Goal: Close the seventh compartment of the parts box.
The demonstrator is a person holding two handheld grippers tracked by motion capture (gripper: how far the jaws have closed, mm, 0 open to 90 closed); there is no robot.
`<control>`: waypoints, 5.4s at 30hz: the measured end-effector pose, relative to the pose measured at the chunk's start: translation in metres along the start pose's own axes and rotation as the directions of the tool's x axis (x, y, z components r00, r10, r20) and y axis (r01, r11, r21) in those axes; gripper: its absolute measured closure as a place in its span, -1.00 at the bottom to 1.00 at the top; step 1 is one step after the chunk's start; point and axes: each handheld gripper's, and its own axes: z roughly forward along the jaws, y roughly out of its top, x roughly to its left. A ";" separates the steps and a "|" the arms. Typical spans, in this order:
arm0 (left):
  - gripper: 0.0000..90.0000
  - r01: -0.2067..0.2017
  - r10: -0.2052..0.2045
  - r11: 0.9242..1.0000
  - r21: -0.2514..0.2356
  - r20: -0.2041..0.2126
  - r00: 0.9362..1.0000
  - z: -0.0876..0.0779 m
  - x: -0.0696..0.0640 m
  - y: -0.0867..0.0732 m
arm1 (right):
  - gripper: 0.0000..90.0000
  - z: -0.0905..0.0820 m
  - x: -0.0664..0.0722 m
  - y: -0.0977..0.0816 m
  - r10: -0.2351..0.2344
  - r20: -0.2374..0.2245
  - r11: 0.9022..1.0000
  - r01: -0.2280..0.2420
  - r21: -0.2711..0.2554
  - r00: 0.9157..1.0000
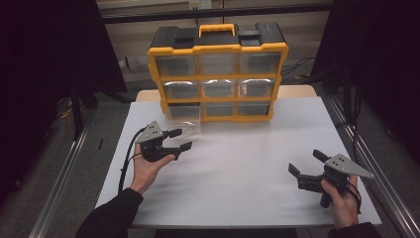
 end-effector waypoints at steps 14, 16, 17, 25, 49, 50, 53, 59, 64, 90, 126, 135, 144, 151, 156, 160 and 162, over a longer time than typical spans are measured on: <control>0.23 0.017 -0.016 0.999 0.044 -0.010 1.000 0.000 0.002 -0.011 | -0.99 0.000 0.001 0.000 0.001 -0.006 1.000 -0.001 0.000 1.000; 0.27 0.019 -0.019 0.999 0.049 -0.001 1.000 0.000 0.003 -0.013 | -0.99 0.000 0.001 0.000 -0.001 -0.008 1.000 0.001 0.000 1.000; 0.31 0.009 -0.009 0.999 0.050 -0.003 1.000 0.000 0.004 -0.013 | -0.99 -0.001 0.001 0.000 -0.001 -0.007 1.000 0.001 0.001 1.000; 0.54 0.018 -0.018 0.998 0.068 0.010 1.000 0.002 0.005 -0.017 | -0.99 -0.001 0.001 0.000 -0.004 -0.009 1.000 0.004 -0.002 1.000; 1.00 0.046 -0.049 0.994 0.103 0.018 0.999 0.006 0.014 -0.024 | -0.99 0.000 0.001 0.000 -0.007 -0.008 1.000 0.007 -0.003 1.000; 1.00 0.051 -0.053 0.993 0.107 0.009 0.999 0.006 0.014 -0.024 | -0.99 0.000 0.001 0.000 -0.007 -0.008 1.000 0.007 -0.003 1.000; 1.00 0.054 -0.055 0.993 0.109 0.003 0.999 0.007 0.016 -0.024 | -0.99 0.000 0.001 0.000 -0.007 -0.007 1.000 0.007 -0.002 1.000; 1.00 0.058 -0.056 0.992 0.113 -0.014 0.998 0.010 0.019 -0.024 | -0.99 0.000 0.001 0.000 -0.006 -0.006 1.000 0.006 0.002 1.000; 1.00 0.069 -0.067 0.992 0.103 -0.028 0.997 0.011 0.022 -0.022 | -0.99 0.000 0.001 0.000 -0.006 -0.006 1.000 0.006 0.001 1.000; 1.00 0.070 -0.057 0.987 0.143 -0.095 0.994 0.019 0.037 -0.020 | -0.99 0.000 0.001 0.000 -0.004 -0.005 1.000 0.004 0.003 1.000; 1.00 0.086 -0.066 0.988 0.132 -0.153 0.986 0.031 0.051 -0.014 | -0.99 0.000 0.001 0.000 -0.009 -0.009 1.000 0.009 0.003 1.000; 1.00 0.076 -0.056 0.989 0.127 -0.153 0.987 0.033 0.052 -0.011 | -0.99 0.000 0.001 0.000 -0.012 -0.010 1.000 0.012 0.002 1.000; 1.00 0.077 -0.057 0.988 0.132 -0.156 0.986 0.035 0.052 -0.011 | -0.99 0.000 0.001 0.000 -0.010 -0.010 1.000 0.010 0.003 1.000; 1.00 0.076 -0.054 0.989 0.131 -0.159 0.986 0.036 0.053 -0.011 | -0.99 0.000 0.001 0.000 -0.011 -0.007 1.000 0.011 0.004 1.000; 1.00 0.076 -0.053 0.988 0.136 -0.164 0.985 0.037 0.054 -0.011 | -0.99 0.000 0.001 0.000 -0.011 -0.008 1.000 0.011 0.004 1.000; 1.00 0.073 -0.050 0.989 0.132 -0.170 0.984 0.038 0.055 -0.011 | -0.99 0.000 0.001 0.000 -0.009 -0.009 1.000 0.009 0.004 1.000; 1.00 0.074 -0.050 0.988 0.136 -0.173 0.984 0.038 0.055 -0.011 | -0.99 0.000 0.001 0.000 -0.009 -0.009 1.000 0.009 0.004 1.000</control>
